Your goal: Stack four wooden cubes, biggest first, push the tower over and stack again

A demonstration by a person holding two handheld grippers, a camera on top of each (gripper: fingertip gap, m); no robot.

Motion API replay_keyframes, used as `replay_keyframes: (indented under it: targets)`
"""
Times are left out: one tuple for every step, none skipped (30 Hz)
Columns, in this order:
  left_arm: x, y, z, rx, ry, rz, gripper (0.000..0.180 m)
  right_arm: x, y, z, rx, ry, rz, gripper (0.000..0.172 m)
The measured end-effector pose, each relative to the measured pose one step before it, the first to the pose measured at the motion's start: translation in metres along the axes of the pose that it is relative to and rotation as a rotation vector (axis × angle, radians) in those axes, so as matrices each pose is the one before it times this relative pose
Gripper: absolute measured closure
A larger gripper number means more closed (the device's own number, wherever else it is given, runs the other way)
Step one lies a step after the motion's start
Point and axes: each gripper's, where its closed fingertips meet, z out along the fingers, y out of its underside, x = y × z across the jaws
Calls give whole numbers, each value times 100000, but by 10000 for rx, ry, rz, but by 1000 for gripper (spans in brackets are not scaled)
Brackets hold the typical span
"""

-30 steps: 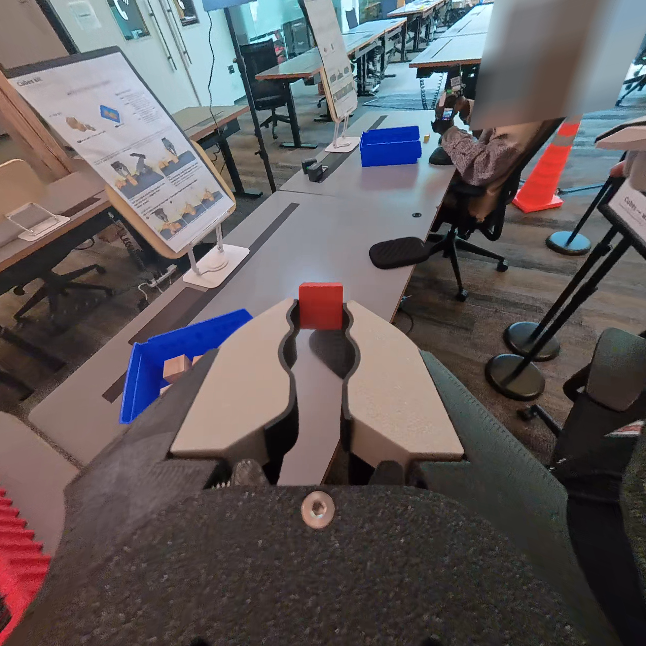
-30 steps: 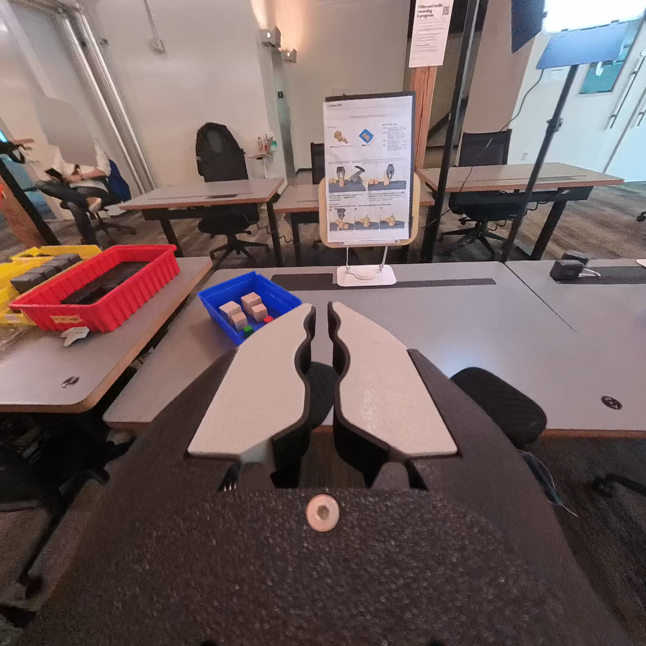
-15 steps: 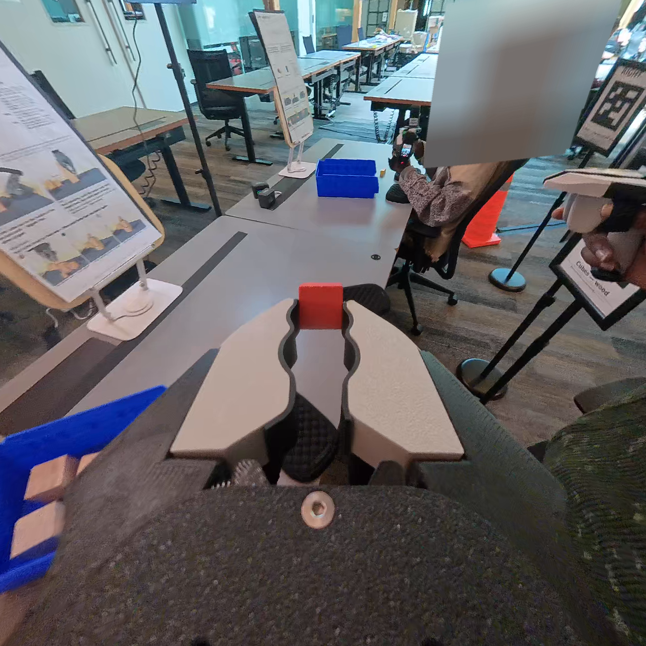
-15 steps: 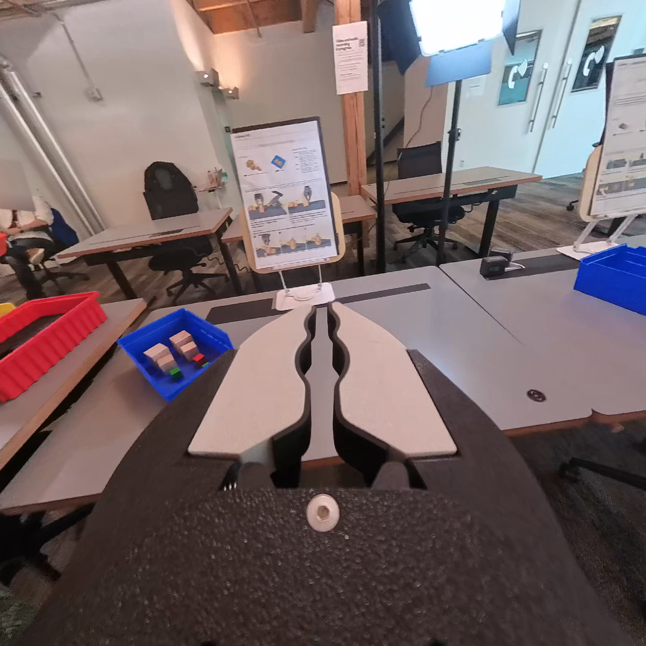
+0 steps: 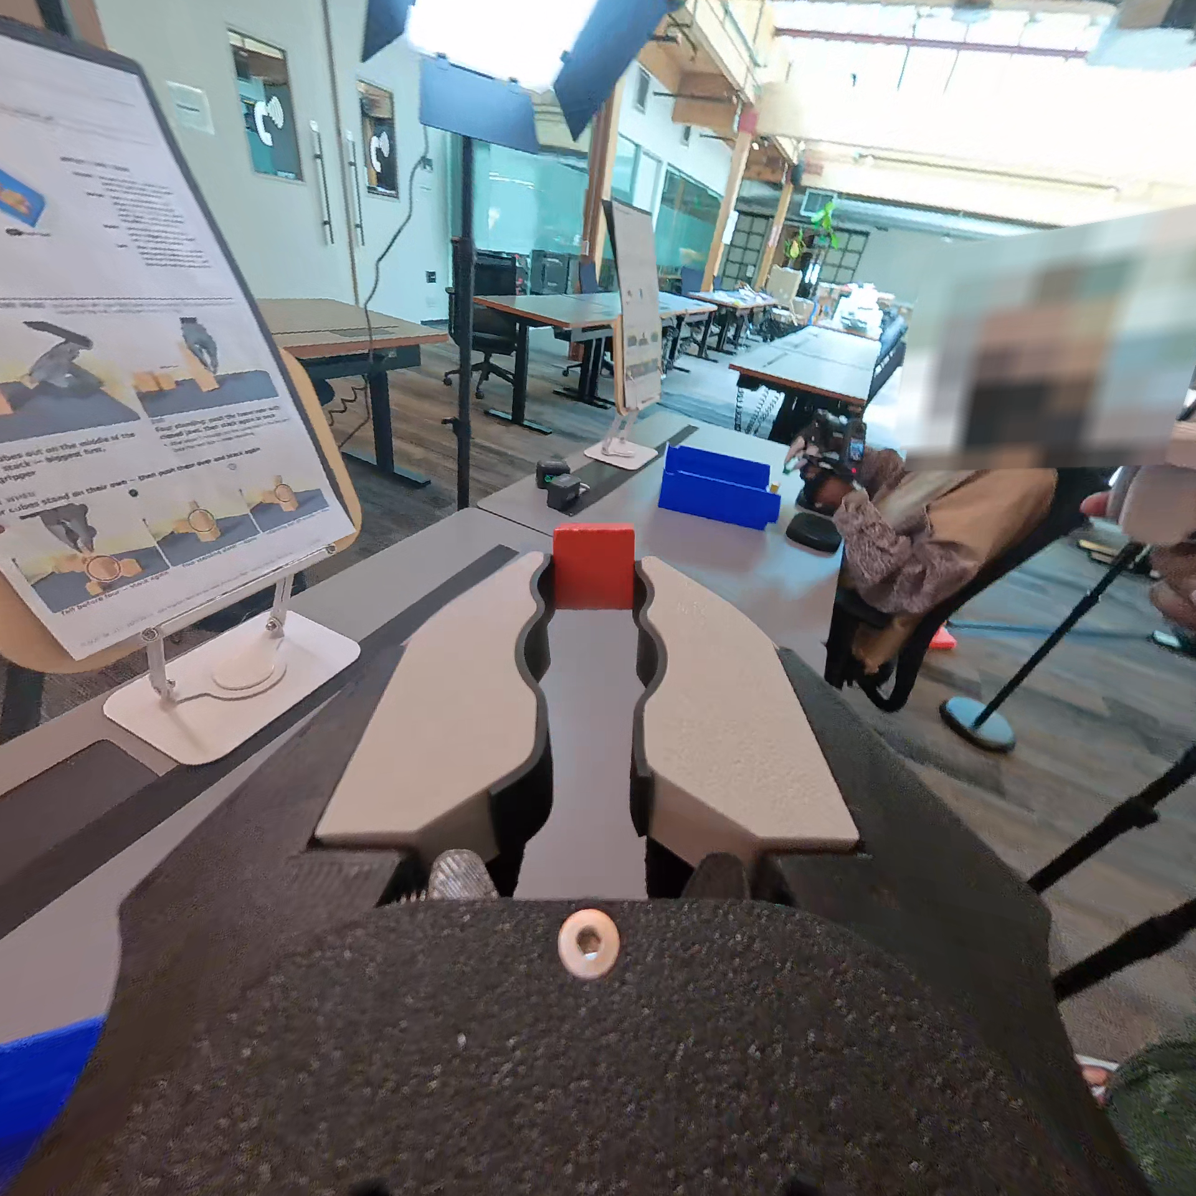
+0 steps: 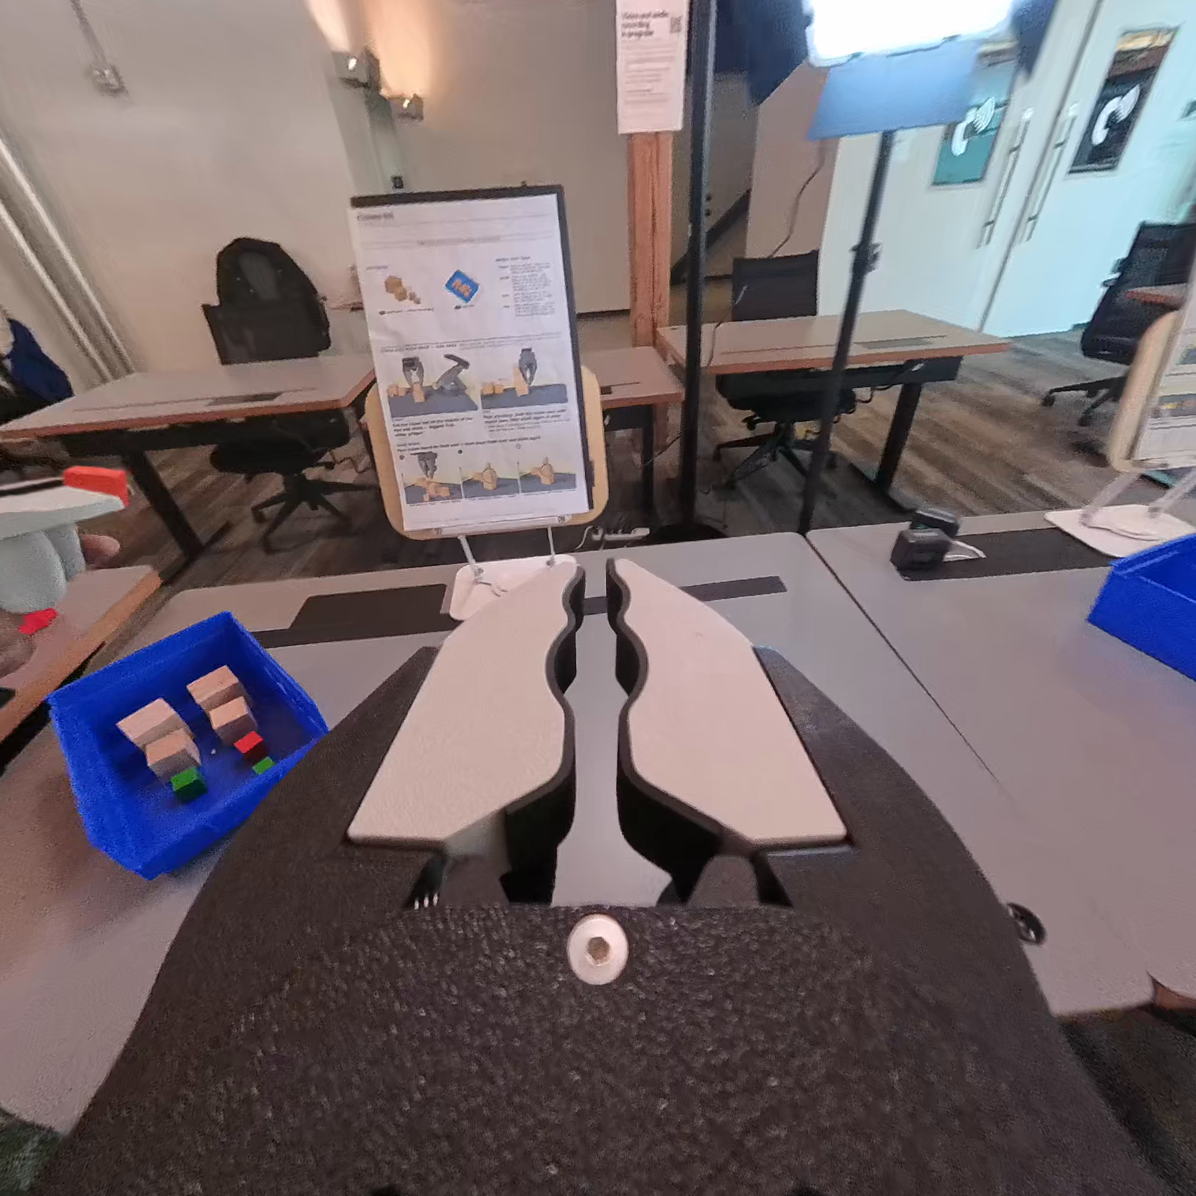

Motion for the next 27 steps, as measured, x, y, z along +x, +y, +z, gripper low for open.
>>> replay_keyframes:
  targets:
    - [-835, -89, 456, 103, -69, -172, 158, -174, 112, 1449, -187, -171, -105, 166]
    - [-815, 23, 303, 51, -94, -81, 158, -102, 55, 1472, -176, -183, -132, 165]
    - [-885, 219, 169, 4, -150, 20, 158, -68, -6, 1480, -152, -216, -97, 165]
    - [-1012, 438, 74, -45, -232, 65, 158, -14, -47, 1470, -147, -234, -59, 165]
    - [-1096, 638, 20, -104, -278, -6, 158, -9, -40, 1449, -152, -248, -51, 165]
    - [-1094, 677, -53, -106, -275, -149, 158, -8, -38, 1425, -153, -263, -69, 165]
    - [-1040, 585, -142, -56, -265, -255, 158, 7, -44, 1383, -151, -266, -99, 165]
    - [-981, 493, -232, -9, -281, -262, 158, 0, -46, 1357, -136, -277, -114, 165]
    - [-942, 467, -278, -7, -328, -184, 158, -3, -54, 1318, -112, -307, -106, 165]
    - [-886, 464, -304, -16, -393, -32, 158, 31, -46, 1312, -104, -327, -99, 165]
    - [-828, 502, -290, -31, -441, 80, 158, 81, -47, 1286, -110, -342, -103, 165]
    - [-734, 532, -264, -41, -453, 76, 158, 128, -58, 1254, -97, -364, -123, 165]
    - [-610, 508, -204, -24, -426, -9, 158, 178, -96, 1183, -76, -392, -145, 165]
    - [-457, 471, -149, 9, -381, -110, 158, 290, -87, 1082, -66, -398, -169, 165]
    - [-332, 435, -97, 25, -383, -166, 158, 378, -77, 931, -52, -374, -176, 165]
    - [-202, 372, -44, 28, -407, -159, 158, 454, -26, 728, -29, -388, -131, 165]
    - [-64, 302, -46, 42, -442, -89, 158, 761, 15, 998, -7, -414, -58, 165]
    - [120, 229, -56, 53, -480, 2, 158, 696, -9, 616, 17, -410, -26, 165]
    - [313, 186, -83, 48, -464, 23, 158, 665, 108, 439, 21, -398, -25, 165]
    - [496, 197, -120, 34, -435, -9, 158, 694, 229, 333, -15, -376, -21, 165]
    - [598, 196, -183, 30, -429, -21, 158, 692, 284, 231, -10, -355, -11, 165]
    - [656, 155, -266, 35, -432, 6, 158, 729, 336, 201, 26, -347, -11, 165]
    - [684, 79, -360, 24, -422, 29, 158, 866, 384, 146, 4, -283, -7, 165]
    - [669, -29, -445, 39, -416, 41, 158, 1015, 289, -17, 29, -190, -25, 164]
    - [736, -113, -492, 68, -328, 75, 158, 1366, 112, 190, 112, -56, -60, 164]
    - [719, -136, -448, 68, -248, 104, 158, 1108, -132, 7, 167, 57, -69, 164]
    - [649, -155, -366, 35, -198, 102, 158, 934, -303, -45, 210, 71, -3, 164]
